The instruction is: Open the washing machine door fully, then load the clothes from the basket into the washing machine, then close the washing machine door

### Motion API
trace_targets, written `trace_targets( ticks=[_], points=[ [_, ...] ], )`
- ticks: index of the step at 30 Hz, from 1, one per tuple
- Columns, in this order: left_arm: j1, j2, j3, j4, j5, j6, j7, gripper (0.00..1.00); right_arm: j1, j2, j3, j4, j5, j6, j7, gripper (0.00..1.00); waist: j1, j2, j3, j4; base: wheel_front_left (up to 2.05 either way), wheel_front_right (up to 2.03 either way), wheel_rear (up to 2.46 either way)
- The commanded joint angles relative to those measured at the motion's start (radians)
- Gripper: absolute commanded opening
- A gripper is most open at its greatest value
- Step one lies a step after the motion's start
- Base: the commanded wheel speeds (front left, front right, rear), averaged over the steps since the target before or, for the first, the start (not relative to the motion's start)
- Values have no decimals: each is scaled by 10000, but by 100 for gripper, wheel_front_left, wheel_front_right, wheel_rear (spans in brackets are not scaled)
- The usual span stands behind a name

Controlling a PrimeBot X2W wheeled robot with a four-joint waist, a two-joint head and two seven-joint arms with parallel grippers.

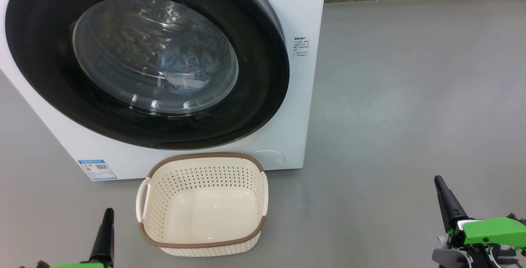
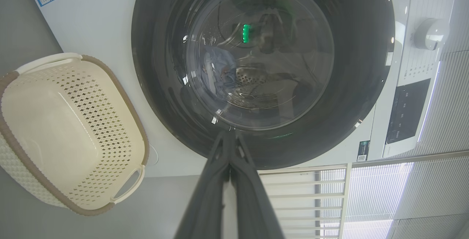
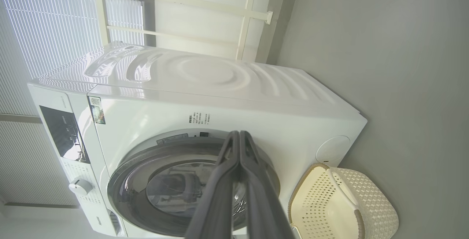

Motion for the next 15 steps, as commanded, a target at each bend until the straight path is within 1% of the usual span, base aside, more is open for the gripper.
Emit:
trace_targets(
  ticks=[1, 12, 15],
  points=[
    [-502, 109, 326, -342, -230, 36, 84, 0, -533, -93, 123, -314, 262, 17, 105, 0, 0, 0, -3, 7, 0, 0, 0],
    [-658, 22, 385, -431, -1302, 66, 406, 0, -622, -61, 13, -377, 1288, 17, 386, 0, 0, 0, -32, 84, 0, 0, 0],
    [-668, 16, 389, -437, -1372, 68, 427, 0, -628, -62, 9, -382, 1358, 17, 402, 0, 0, 0, -34, 89, 0, 0, 0]
  ],
)
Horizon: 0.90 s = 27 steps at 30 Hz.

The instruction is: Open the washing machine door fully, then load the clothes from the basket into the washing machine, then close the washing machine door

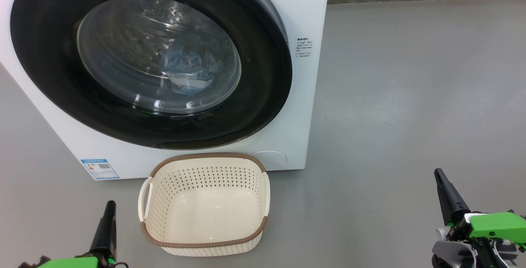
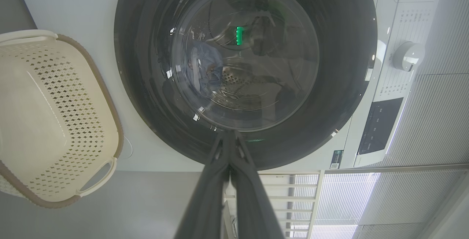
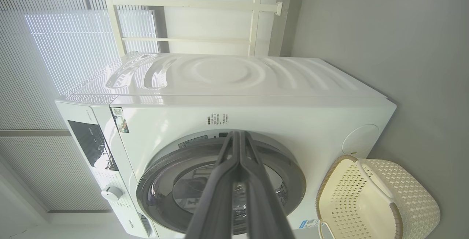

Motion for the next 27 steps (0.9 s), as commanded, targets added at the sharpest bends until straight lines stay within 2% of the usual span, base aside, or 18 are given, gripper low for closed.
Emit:
trace_targets(
  ticks=[1, 27],
  points=[
    [-451, 74, 335, -326, -72, -7, 63, 0, -422, -105, 130, -311, 121, 17, 58, 0, 0, 0, 0, 0, 0, 0, 0],
    [-451, 74, 335, -326, -72, -7, 63, 0, -419, -134, 169, -314, 155, 17, 26, 0, 0, 0, 0, 0, 0, 0, 0]
  ],
)
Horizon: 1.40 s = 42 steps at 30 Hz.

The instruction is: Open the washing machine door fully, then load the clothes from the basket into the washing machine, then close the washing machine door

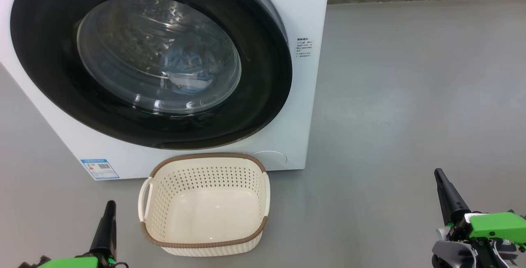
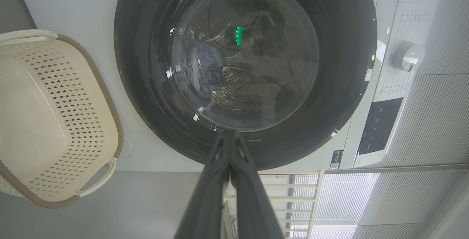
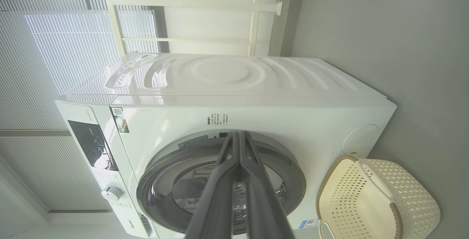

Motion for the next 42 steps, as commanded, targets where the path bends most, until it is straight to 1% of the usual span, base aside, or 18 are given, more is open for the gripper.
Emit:
trace_targets(
  ticks=[1, 42],
  points=[
    [-447, 83, 333, -324, -68, -7, 63, 0, -419, -133, 175, -311, 157, 17, 25, 0, 0, 0, 0, 0, 0, 0, 0],
    [-447, 83, 334, -324, -68, -7, 63, 0, -414, -183, 241, -317, 214, 17, -28, 0, 0, 0, 0, 0, 0, 0, 0]
  ],
)
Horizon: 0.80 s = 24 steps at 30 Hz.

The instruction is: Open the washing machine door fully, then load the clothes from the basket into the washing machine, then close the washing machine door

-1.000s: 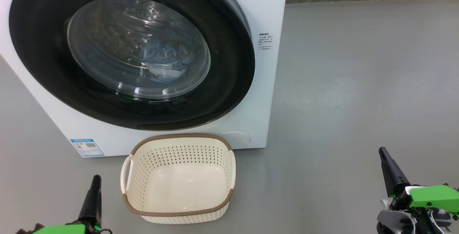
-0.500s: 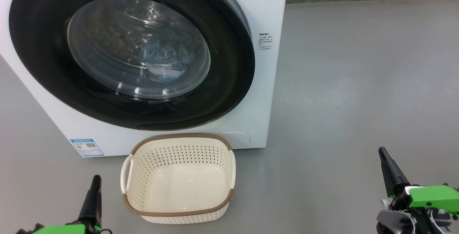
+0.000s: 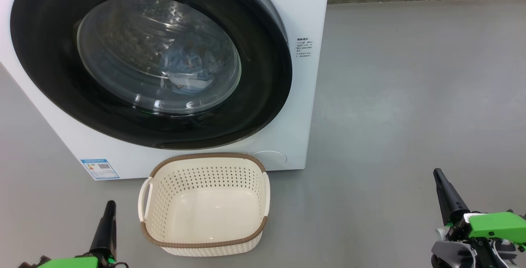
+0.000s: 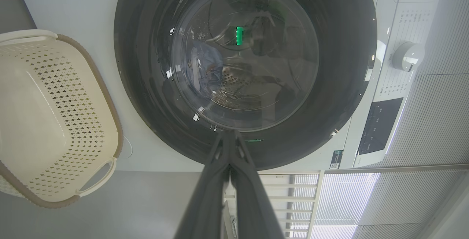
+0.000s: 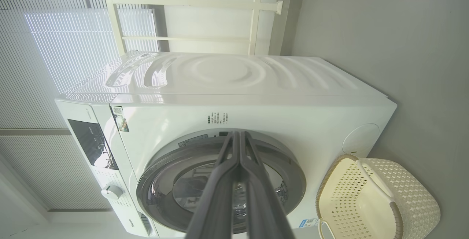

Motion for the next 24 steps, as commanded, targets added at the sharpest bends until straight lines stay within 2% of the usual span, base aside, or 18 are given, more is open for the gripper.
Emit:
trace_targets(
  ticks=[1, 24],
  points=[
    [-447, 85, 332, -324, -68, -7, 63, 0, -414, -172, 193, -307, 202, 17, -18, 0, 0, 0, 0, 0, 0, 0, 0],
    [-447, 85, 332, -324, -68, -7, 63, 0, -411, -203, 235, -311, 238, 17, -51, 0, 0, 0, 0, 0, 0, 0, 0]
  ],
)
